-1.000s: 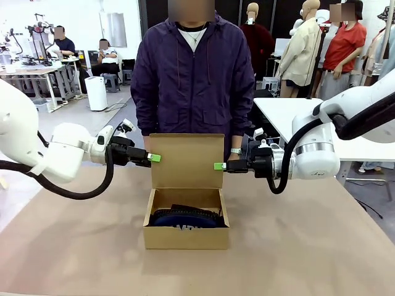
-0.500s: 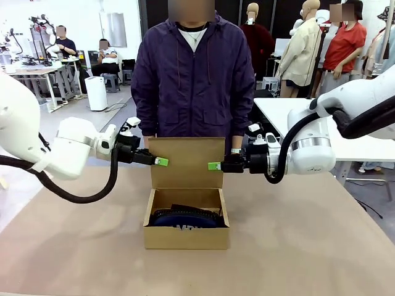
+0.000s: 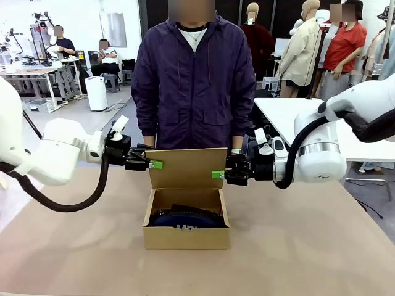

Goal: Pack the items into the box.
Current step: Close the Mailer Box.

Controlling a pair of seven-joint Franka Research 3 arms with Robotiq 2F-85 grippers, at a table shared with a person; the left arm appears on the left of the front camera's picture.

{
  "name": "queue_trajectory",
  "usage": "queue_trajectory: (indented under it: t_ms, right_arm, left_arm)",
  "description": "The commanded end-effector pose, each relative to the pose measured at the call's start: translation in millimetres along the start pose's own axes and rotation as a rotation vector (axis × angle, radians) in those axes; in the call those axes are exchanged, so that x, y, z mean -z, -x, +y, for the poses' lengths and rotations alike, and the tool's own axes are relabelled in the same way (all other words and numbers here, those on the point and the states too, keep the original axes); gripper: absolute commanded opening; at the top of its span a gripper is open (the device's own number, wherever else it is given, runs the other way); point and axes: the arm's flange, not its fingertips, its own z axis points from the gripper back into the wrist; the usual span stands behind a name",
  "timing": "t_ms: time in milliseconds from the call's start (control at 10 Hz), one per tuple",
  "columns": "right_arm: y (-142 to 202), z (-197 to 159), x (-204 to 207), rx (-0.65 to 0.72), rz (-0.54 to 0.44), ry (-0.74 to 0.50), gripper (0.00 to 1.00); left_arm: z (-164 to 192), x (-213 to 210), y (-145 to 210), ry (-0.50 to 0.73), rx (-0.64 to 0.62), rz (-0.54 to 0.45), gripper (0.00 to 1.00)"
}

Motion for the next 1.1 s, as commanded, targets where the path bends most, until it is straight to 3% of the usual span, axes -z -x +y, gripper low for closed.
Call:
queue_trajectory:
  t_ms: [0, 500, 700, 800, 900, 1000]
  right_arm:
    - [-12, 28, 4, -0.093, -0.042, 0.040, 0.57]
    - [12, 55, 14, -0.167, 0.100, -0.007, 0.57]
    - [23, 58, 12, -0.153, 0.096, 0.007, 0.57]
    - [23, 59, 10, -0.150, 0.087, 0.012, 0.57]
    - [22, 57, 7, -0.135, 0.081, 0.011, 1.00]
    - [20, 56, 3, -0.121, 0.080, 0.011, 1.00]
  left_arm:
    - [-17, -1, 6, 0.041, 0.008, -0.053, 0.69]
    - [-45, 17, 21, 0.107, 0.115, 0.018, 0.69]
    - [-54, 21, 26, 0.136, 0.093, 0.035, 0.69]
    - [-54, 21, 29, 0.141, 0.062, 0.063, 0.81]
    - [-55, 20, 29, 0.170, 0.050, 0.060, 1.00]
    - [-54, 19, 27, 0.164, 0.053, 0.065, 1.00]
